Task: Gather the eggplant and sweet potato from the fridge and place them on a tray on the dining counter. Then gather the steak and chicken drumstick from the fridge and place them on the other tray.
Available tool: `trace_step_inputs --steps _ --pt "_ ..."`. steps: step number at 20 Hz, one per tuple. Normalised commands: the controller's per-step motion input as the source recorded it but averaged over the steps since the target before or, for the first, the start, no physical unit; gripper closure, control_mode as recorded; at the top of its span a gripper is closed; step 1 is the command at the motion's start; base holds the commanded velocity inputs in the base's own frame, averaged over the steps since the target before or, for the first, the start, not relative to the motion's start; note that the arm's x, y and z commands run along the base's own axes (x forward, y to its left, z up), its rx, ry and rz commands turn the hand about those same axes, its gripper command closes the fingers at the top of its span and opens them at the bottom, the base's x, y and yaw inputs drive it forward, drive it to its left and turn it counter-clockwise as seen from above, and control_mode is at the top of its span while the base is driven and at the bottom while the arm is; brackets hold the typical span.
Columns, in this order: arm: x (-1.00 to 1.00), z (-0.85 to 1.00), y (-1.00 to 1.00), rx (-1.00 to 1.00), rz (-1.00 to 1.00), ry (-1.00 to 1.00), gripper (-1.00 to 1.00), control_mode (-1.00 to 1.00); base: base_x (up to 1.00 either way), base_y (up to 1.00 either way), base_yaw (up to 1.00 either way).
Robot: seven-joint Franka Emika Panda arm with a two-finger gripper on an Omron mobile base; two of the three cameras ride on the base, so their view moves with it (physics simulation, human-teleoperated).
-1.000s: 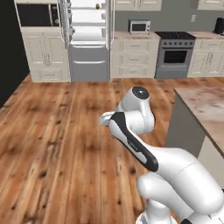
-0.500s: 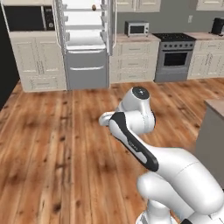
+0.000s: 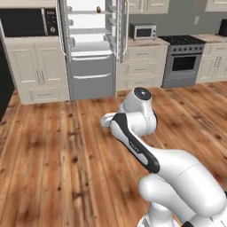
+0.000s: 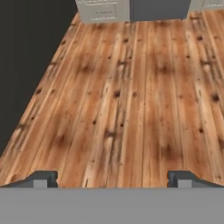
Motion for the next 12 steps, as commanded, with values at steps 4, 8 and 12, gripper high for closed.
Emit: trace_step_inputs --steps 4,8,12 --pt "0.0 0.0 0.0 0.0 0.0 0.0 -1.0 1.0 0.98 0.44 -0.1" --pt "0.0 0.0 0.0 0.0 0.0 0.0 -1.0 1.0 1.0 0.44 -0.22" --pt "0.0 0.0 0.0 0.0 0.0 0.0 -1.0 1.0 0.97 0.25 -0.2"
